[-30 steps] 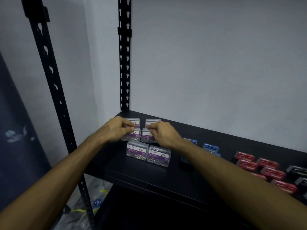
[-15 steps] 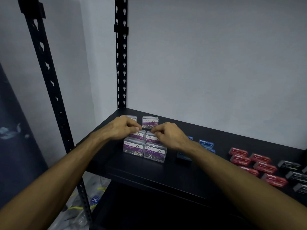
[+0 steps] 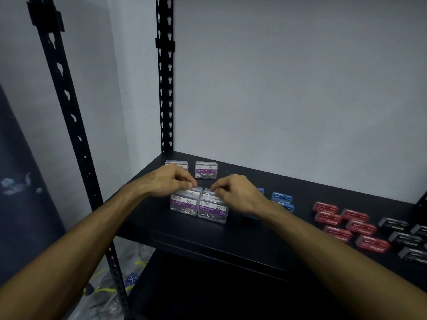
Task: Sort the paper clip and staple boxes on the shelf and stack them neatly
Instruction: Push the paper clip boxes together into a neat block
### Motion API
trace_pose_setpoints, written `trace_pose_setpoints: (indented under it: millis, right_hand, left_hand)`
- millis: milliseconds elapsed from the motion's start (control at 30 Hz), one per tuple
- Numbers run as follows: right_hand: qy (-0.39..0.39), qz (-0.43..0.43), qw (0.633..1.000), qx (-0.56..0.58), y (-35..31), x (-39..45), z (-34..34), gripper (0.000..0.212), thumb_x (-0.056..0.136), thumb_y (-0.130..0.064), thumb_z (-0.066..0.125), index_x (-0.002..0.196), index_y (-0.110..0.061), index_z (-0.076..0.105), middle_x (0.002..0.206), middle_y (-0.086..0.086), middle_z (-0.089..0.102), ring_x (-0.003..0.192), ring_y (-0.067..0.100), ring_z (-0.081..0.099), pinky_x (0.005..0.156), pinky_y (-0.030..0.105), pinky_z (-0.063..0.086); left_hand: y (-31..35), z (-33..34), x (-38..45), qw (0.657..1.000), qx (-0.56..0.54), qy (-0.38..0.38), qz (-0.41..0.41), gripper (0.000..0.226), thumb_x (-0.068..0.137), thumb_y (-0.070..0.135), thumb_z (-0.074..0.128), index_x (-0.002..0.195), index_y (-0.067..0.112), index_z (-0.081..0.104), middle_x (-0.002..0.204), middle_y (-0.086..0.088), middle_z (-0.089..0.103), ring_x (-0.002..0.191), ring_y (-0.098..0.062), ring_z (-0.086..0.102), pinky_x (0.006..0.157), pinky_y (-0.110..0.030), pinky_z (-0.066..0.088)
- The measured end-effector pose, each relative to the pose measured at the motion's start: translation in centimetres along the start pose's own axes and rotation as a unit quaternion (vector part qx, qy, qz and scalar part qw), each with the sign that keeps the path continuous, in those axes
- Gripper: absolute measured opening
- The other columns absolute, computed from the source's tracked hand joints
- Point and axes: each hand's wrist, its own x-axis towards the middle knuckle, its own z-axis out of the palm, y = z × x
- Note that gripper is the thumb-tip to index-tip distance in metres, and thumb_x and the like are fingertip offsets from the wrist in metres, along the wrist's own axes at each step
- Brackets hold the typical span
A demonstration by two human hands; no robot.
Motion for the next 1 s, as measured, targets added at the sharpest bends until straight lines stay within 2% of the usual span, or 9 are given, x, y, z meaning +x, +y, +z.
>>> trace_pose_setpoints:
  millis: [100, 200, 267, 333, 433, 533, 633, 833, 1000]
  right_hand:
    - [0.009, -0.002, 1.000, 0.009, -0.3, -0.2, -0.1, 0.029, 0.101, -0.030, 0.051, 0.121, -0.019, 0.069, 0.119, -0.003, 0.069, 0.097, 0.005, 0.060, 0.071, 0.015, 0.043]
    - [0.005, -0.005, 1.000, -0.019, -0.3, -0.4, -0.2, 0.052, 0.095, -0.056, 0.050, 0.136, -0.024, 0.057, 0.128, -0.002, 0.057, 0.111, 0.014, 0.057, 0.087, 0.030, 0.047]
    - [-0.033, 0.003, 0.998, -0.059, -0.2, -0.4, -0.2, 0.076, 0.085, -0.067, 0.057, 0.147, -0.026, 0.043, 0.139, 0.000, 0.049, 0.122, 0.018, 0.051, 0.097, 0.037, 0.046]
    - [-0.064, -0.003, 0.993, -0.101, -0.2, -0.4, -0.1, 0.088, 0.078, -0.064, 0.068, 0.150, -0.024, 0.037, 0.144, 0.001, 0.046, 0.126, 0.020, 0.049, 0.099, 0.036, 0.044]
    - [-0.077, -0.008, 0.988, -0.131, -0.1, -0.2, 0.4, 0.085, 0.079, -0.048, 0.076, 0.149, -0.020, 0.038, 0.146, 0.002, 0.048, 0.126, 0.020, 0.051, 0.100, 0.036, 0.044]
    - [-0.076, -0.004, 0.990, -0.116, -0.1, -0.1, 0.6, 0.080, 0.080, -0.043, 0.077, 0.147, -0.018, 0.041, 0.142, 0.002, 0.053, 0.121, 0.019, 0.055, 0.098, 0.036, 0.048]
    - [-0.076, -0.006, 0.991, -0.110, 0.1, 0.0, 0.6, 0.079, 0.080, -0.042, 0.077, 0.146, -0.016, 0.042, 0.141, 0.004, 0.053, 0.120, 0.019, 0.055, 0.096, 0.034, 0.047]
    - [-0.069, -0.010, 0.992, -0.101, 0.2, 0.0, 0.9, 0.076, 0.079, -0.041, 0.078, 0.143, -0.016, 0.045, 0.137, 0.003, 0.056, 0.114, 0.017, 0.057, 0.088, 0.028, 0.046]
    - [-0.069, -0.015, 0.992, -0.104, 0.3, -0.1, 0.7, 0.079, 0.079, -0.045, 0.077, 0.145, -0.017, 0.043, 0.140, 0.003, 0.053, 0.119, 0.018, 0.055, 0.095, 0.033, 0.047]
  left_hand:
    - [-0.2, 0.0, 0.1, 1.000, 0.013, 0.014, -0.007, 0.031, 0.095, 0.038, 0.059, 0.126, 0.034, 0.062, 0.125, 0.007, 0.062, 0.109, -0.006, 0.058, 0.090, -0.028, 0.049]
    - [-0.6, -0.3, -0.2, 0.999, 0.007, 0.027, -0.031, 0.057, 0.085, 0.060, 0.063, 0.137, 0.039, 0.050, 0.129, 0.008, 0.055, 0.116, -0.011, 0.053, 0.096, -0.030, 0.045]
    - [-0.8, -0.8, -0.5, 0.999, 0.016, -0.023, -0.039, 0.080, 0.073, 0.065, 0.072, 0.143, 0.041, 0.041, 0.132, 0.009, 0.050, 0.121, -0.011, 0.050, 0.102, -0.033, 0.042]
    - [-0.8, -1.1, -0.8, 0.996, 0.035, -0.074, -0.037, 0.091, 0.068, 0.056, 0.082, 0.146, 0.039, 0.037, 0.137, 0.011, 0.048, 0.125, -0.010, 0.047, 0.107, -0.032, 0.039]
    - [-0.5, -0.7, -0.7, 0.994, 0.044, -0.100, -0.024, 0.080, 0.071, 0.036, 0.086, 0.140, 0.034, 0.044, 0.127, 0.014, 0.056, 0.113, -0.006, 0.055, 0.098, -0.023, 0.043]
    - [-0.3, -0.1, -0.5, 0.994, 0.038, -0.102, -0.013, 0.060, 0.076, 0.026, 0.083, 0.125, 0.037, 0.052, 0.112, 0.009, 0.063, 0.099, -0.008, 0.062, 0.088, -0.029, 0.053]
    - [-0.2, -0.1, -0.5, 0.994, 0.027, -0.104, -0.008, 0.056, 0.076, 0.025, 0.083, 0.122, 0.037, 0.053, 0.110, 0.008, 0.064, 0.098, -0.010, 0.063, 0.089, -0.034, 0.055]
    - [-0.2, -0.3, -0.3, 0.993, 0.026, -0.115, -0.003, 0.056, 0.076, 0.024, 0.083, 0.122, 0.038, 0.053, 0.110, 0.008, 0.063, 0.098, -0.008, 0.063, 0.086, -0.029, 0.055]
    - [-0.1, -0.4, -0.2, 0.992, 0.034, -0.118, -0.014, 0.063, 0.076, 0.029, 0.083, 0.129, 0.037, 0.050, 0.118, 0.009, 0.060, 0.104, -0.007, 0.060, 0.091, -0.029, 0.052]
